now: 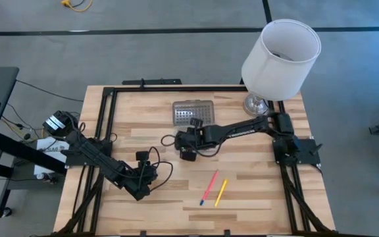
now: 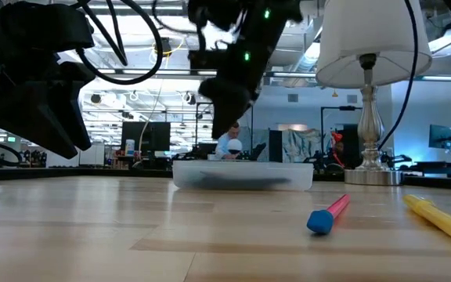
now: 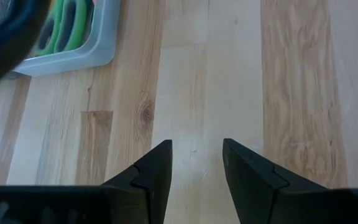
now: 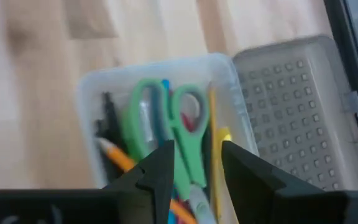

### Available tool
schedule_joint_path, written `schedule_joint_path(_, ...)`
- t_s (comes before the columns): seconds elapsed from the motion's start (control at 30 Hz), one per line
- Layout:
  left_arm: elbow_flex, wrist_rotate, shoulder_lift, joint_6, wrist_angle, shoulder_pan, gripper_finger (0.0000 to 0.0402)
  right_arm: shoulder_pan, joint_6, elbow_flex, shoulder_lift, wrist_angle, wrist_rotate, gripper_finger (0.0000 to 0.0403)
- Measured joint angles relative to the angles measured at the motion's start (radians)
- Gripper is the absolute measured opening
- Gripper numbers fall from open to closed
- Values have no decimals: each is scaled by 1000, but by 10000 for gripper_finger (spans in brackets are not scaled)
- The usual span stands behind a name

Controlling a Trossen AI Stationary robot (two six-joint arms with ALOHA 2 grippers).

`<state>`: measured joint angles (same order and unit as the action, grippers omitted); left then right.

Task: Pick & place school supplies into a supply box
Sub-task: Put the yellow pen into the gray supply box

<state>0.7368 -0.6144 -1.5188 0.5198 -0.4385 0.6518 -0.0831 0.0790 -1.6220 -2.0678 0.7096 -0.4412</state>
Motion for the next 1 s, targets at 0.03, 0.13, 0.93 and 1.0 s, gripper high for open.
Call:
schedule_joint_path(0.03, 0, 0, 0, 0, 0, 0, 138, -15, 0, -11, 2, 24, -1, 124)
schedule_joint_path(0.13, 0, -1, 0, 0, 0, 0, 138, -71, 0, -51, 1, 116, -2, 121)
schedule_joint_path(0.93, 0, -51, -1, -45, 75, 0, 138, -547, 467, -76, 2, 451, -16, 118)
schedule_joint_path(1.0, 0, -56, -7, -108, 141, -2, 138, -582, 542, -66, 2, 454, -48, 118)
